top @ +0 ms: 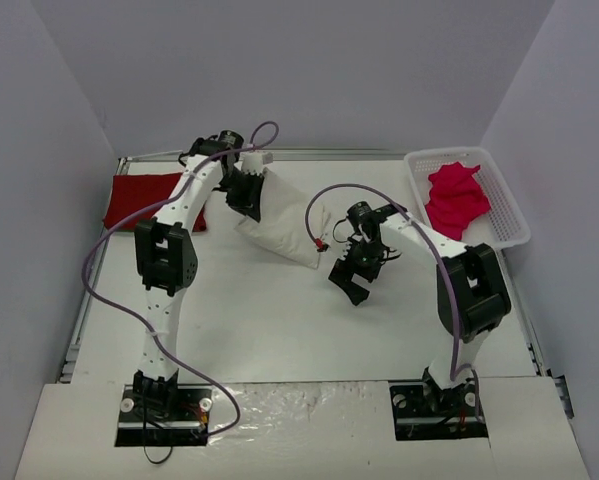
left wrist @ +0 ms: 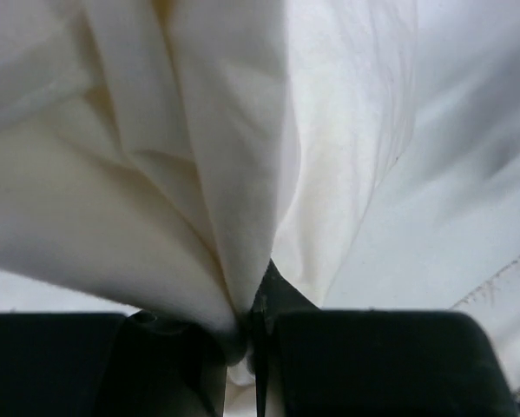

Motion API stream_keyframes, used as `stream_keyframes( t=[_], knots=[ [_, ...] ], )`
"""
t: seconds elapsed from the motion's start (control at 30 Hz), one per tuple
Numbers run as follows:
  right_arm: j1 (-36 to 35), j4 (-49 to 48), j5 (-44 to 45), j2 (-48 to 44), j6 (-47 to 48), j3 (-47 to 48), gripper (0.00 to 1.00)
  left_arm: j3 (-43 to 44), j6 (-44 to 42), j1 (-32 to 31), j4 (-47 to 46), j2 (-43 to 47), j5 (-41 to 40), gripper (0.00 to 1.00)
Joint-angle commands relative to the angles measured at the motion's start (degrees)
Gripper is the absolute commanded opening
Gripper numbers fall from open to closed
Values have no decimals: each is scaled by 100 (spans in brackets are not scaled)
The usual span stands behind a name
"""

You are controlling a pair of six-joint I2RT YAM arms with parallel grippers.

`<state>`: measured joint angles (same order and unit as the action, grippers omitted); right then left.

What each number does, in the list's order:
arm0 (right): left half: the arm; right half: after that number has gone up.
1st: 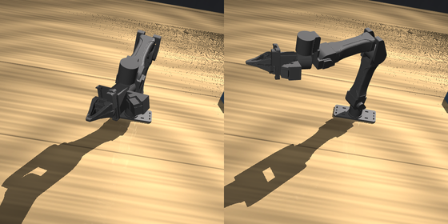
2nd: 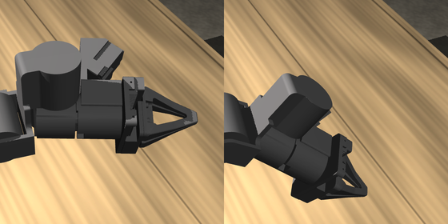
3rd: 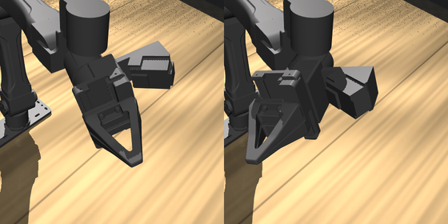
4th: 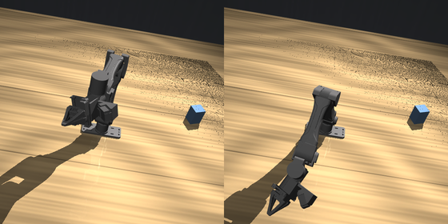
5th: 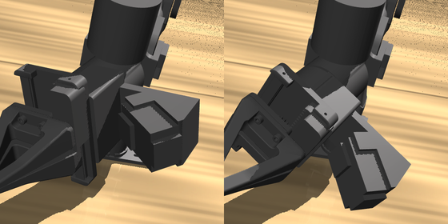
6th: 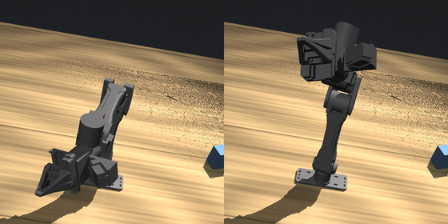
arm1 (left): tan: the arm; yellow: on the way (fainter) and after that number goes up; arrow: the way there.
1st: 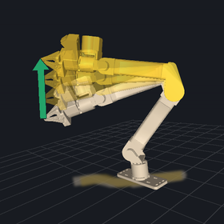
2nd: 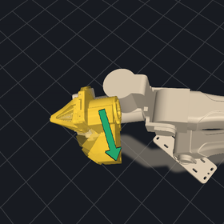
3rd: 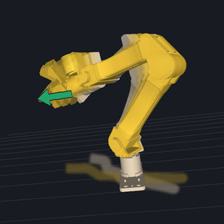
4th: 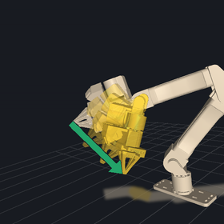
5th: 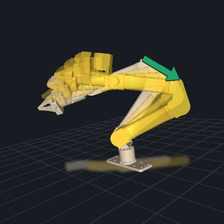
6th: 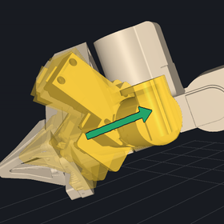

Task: Fold and stack the t-shirts
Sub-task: Put the neatly folded tshirt into the corner of the board with the left arm

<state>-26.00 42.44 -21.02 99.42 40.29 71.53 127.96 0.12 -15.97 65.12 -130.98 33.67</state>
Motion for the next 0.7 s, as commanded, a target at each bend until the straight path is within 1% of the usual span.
stream_keyframes(
  t=[0.0,0.07,0.2,0.4,0.53,0.67],
  knots=[
    [95,37,-535,323,49,-183,100,685,-355,216,677,81,-852,2],
    [156,-24,-623,473,66,-209,100,835,-390,357,695,81,-845,3],
    [209,-69,-728,719,84,-209,100,1002,-636,621,835,134,-1415,2],
    [227,-148,-711,869,102,-393,100,1354,-882,1130,923,160,-1793,2],
    [236,-192,-615,1044,84,-464,100,1407,-1119,1245,914,230,-2145,2],
    [236,-209,-509,1150,93,-499,100,1398,-1181,1280,827,371,-2277,2]
  ],
)
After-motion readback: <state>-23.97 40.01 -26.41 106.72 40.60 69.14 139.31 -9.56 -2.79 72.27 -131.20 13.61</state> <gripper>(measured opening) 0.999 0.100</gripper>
